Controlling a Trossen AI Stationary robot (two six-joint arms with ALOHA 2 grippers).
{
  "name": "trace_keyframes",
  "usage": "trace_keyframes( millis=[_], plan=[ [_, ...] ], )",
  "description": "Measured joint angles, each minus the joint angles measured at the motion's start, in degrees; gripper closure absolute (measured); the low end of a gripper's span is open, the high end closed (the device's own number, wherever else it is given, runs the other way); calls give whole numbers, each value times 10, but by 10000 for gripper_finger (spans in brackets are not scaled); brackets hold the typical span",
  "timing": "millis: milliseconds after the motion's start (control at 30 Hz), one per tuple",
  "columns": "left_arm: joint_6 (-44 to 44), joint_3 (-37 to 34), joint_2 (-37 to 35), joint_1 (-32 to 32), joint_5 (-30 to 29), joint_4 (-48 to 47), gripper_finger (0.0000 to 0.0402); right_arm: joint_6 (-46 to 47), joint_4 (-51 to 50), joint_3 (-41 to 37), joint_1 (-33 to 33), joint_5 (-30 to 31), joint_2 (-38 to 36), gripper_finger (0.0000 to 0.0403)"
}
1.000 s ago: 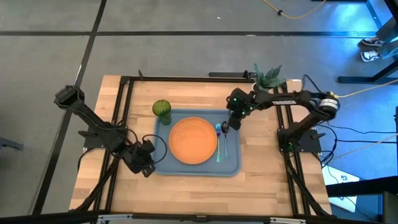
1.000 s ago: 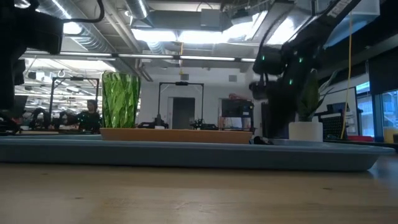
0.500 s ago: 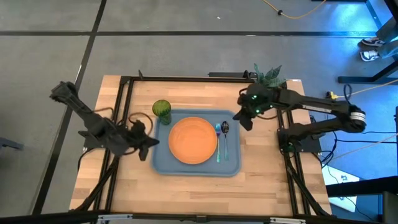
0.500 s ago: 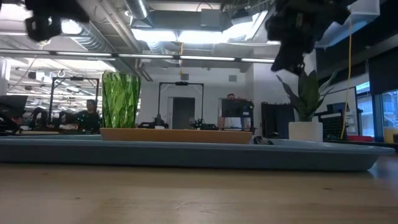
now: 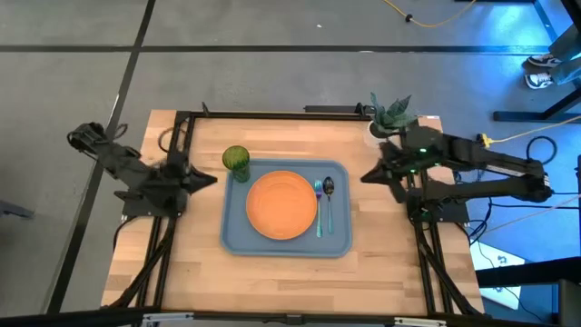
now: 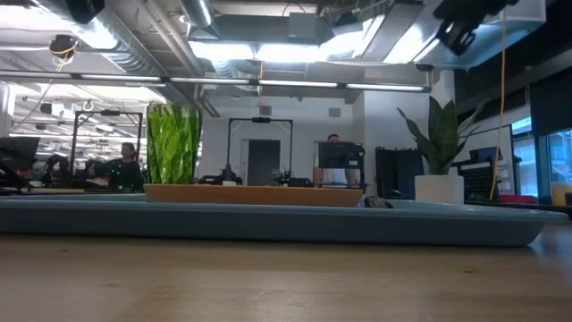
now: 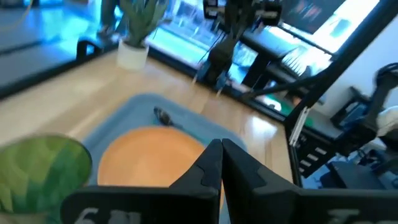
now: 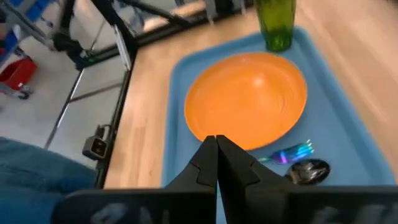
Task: Pick and place plate/cup/fork/spoon on tray
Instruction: Return to Home Position
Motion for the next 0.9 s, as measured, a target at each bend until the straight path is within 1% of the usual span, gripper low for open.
trace_keyframes(
  millis=[100,233,333,433,500,567,667,733,800,900],
  plan=[
    [47,-1,-46,0,-1,0,401,11,-20,0,17,20,-48,400],
    [108,-1,-100,0,-1,0,401,18,-47,-1,37,24,-112,400],
    [132,-14,-139,0,0,1,402,31,-31,-19,47,28,-165,400],
    [136,-42,-184,0,11,2,401,48,-18,-48,50,62,-216,400],
    [136,-64,-216,0,28,7,402,60,-11,-68,51,83,-248,400],
    [139,-83,-248,0,47,22,402,63,-1,-84,51,91,-275,400],
    [142,-110,-294,0,56,33,402,83,26,-110,51,91,-307,400],
    [156,-122,-295,0,59,46,402,87,43,-128,51,90,-325,400],
    [175,-125,-295,0,68,36,402,90,58,-149,51,90,-342,399],
    [183,-137,-295,0,86,66,402,90,92,-181,51,83,-367,397]
  ],
)
